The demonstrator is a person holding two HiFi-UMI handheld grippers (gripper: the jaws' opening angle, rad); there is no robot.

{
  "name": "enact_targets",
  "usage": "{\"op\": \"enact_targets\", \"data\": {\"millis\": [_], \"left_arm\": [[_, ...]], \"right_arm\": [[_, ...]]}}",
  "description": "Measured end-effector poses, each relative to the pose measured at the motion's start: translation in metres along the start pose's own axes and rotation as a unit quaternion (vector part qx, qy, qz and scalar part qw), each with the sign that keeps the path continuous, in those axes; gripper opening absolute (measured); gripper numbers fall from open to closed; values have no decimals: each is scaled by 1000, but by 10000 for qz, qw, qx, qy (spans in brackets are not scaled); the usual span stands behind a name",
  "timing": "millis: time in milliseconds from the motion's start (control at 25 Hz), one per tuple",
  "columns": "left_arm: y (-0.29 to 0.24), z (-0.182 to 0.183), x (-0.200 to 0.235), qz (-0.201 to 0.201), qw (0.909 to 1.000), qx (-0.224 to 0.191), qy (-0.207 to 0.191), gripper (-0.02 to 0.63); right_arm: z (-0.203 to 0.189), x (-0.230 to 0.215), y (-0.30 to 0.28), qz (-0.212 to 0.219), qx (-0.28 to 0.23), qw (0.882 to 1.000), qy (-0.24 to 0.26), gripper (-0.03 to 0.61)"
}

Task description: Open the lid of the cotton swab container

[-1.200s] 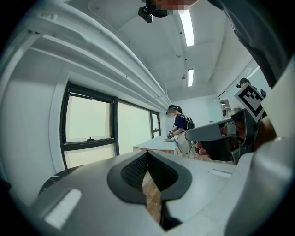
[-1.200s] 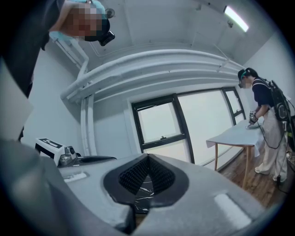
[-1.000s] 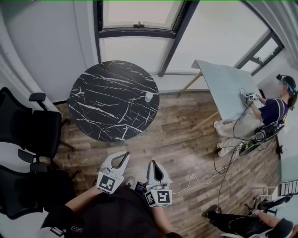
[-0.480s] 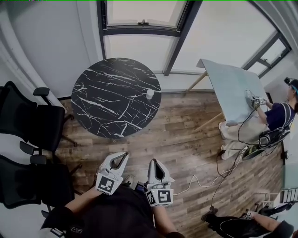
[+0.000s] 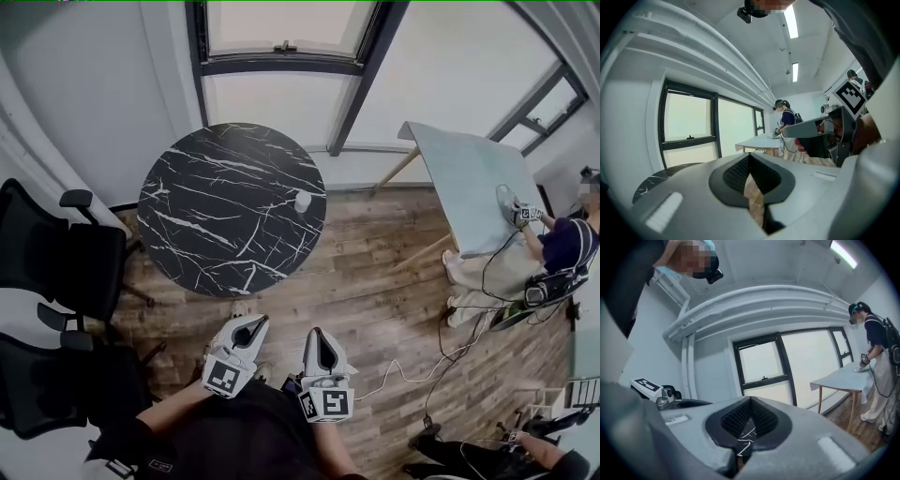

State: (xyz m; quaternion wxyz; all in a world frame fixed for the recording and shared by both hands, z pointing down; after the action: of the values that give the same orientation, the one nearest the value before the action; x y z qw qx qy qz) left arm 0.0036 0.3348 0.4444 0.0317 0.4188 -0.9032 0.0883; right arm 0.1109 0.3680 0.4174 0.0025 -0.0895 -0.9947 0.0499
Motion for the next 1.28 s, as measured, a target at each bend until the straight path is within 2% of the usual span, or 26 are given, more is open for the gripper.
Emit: {"op": "enact_targets", "data": {"millis": [240,600,840,1080,1280], "left_arm": [[-43,15,50,-105,9999,2,-42,-2],[-92,33,127,-274,9996,57,-6,-2],[-112,17,168,-516,9982,250,-187,-2],[-130,0,188,-658,9967,452,-119,-2],[-142,-12,196,-593,9966,573,-17,-2]], "right_arm": [[8,-8,-59,-59,15,10000,58,-5],[26,-17,-145,-400,96,9991,37,-5],[32,-15,-191,-650,197,9977,75,-5],[32,-21,-220,-865,282,9958,109,-5],[28,-32,-233,-889,336,9954,84,-5]]}}
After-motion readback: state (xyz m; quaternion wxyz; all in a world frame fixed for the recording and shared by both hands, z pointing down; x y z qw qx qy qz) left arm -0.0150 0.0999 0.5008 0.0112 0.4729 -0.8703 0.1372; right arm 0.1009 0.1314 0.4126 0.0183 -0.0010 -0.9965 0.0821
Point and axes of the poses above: the fingertips, and each gripper's own axes: y backward along the fingers, x to its left, z out of its top, the point moved 1 cm from there along y, backward along the fingers, and after that the axes turned 10 degrees about y, right-handed, at the moved point
